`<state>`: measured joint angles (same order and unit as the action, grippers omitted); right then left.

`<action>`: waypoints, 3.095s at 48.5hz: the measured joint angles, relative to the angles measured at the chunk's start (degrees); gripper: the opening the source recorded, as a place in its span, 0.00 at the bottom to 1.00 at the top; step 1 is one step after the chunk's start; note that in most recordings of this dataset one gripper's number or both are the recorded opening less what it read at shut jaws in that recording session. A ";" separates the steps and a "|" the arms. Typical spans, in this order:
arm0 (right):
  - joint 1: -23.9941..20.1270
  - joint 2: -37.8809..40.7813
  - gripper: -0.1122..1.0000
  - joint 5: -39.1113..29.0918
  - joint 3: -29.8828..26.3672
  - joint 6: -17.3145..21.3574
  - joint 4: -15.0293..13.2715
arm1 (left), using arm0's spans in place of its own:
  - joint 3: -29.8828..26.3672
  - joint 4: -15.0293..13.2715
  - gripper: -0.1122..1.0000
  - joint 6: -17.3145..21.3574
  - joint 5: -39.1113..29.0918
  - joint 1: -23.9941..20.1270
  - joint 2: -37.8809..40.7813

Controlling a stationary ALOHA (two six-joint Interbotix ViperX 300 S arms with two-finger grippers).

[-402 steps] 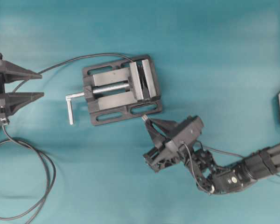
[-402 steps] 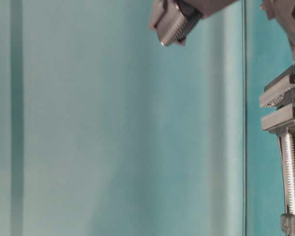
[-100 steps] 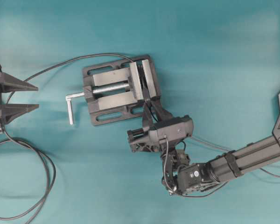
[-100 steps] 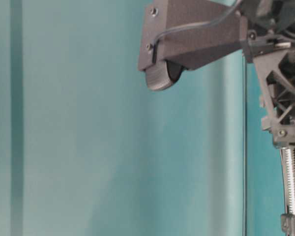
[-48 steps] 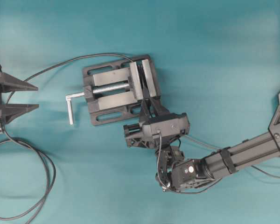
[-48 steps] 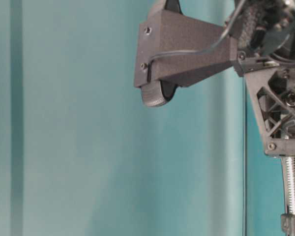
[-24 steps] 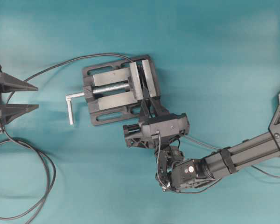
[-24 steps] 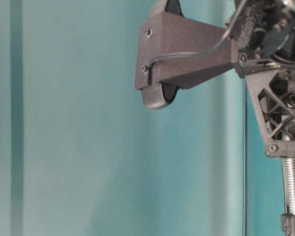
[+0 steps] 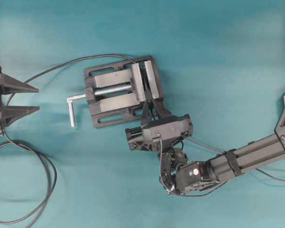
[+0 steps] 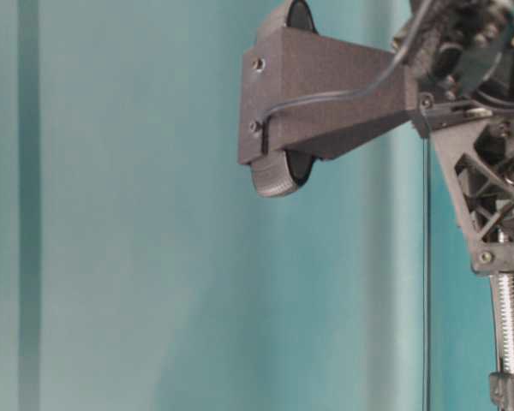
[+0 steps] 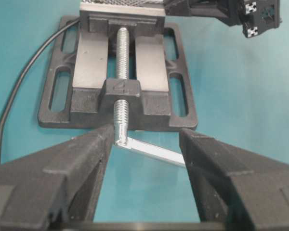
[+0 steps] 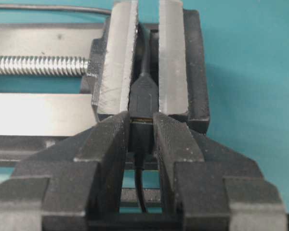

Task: Insert the USB cable into the fixed female connector.
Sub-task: 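Press the plug fully into the port with the right gripper, then open the right gripper and release the inserted plug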

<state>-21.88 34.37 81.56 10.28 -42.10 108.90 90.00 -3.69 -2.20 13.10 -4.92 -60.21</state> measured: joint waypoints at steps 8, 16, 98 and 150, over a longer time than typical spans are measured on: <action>0.00 -0.18 0.29 -0.18 0.18 0.18 0.00 | 0.00 0.09 0.73 0.00 0.00 0.00 0.00; 0.00 -0.26 0.29 -0.18 0.18 0.18 0.00 | 0.00 0.09 0.73 0.00 0.00 0.00 0.00; -4.66 -7.03 0.59 3.16 -0.18 -4.75 5.98 | 0.00 0.09 0.73 0.00 0.00 0.00 0.00; -8.09 -18.90 0.80 -6.42 18.46 -6.24 3.69 | 0.00 0.09 0.73 0.00 0.00 0.00 0.00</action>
<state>-29.97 15.47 75.15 28.74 -48.34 112.59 90.00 -3.60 -2.20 13.10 -4.92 -60.21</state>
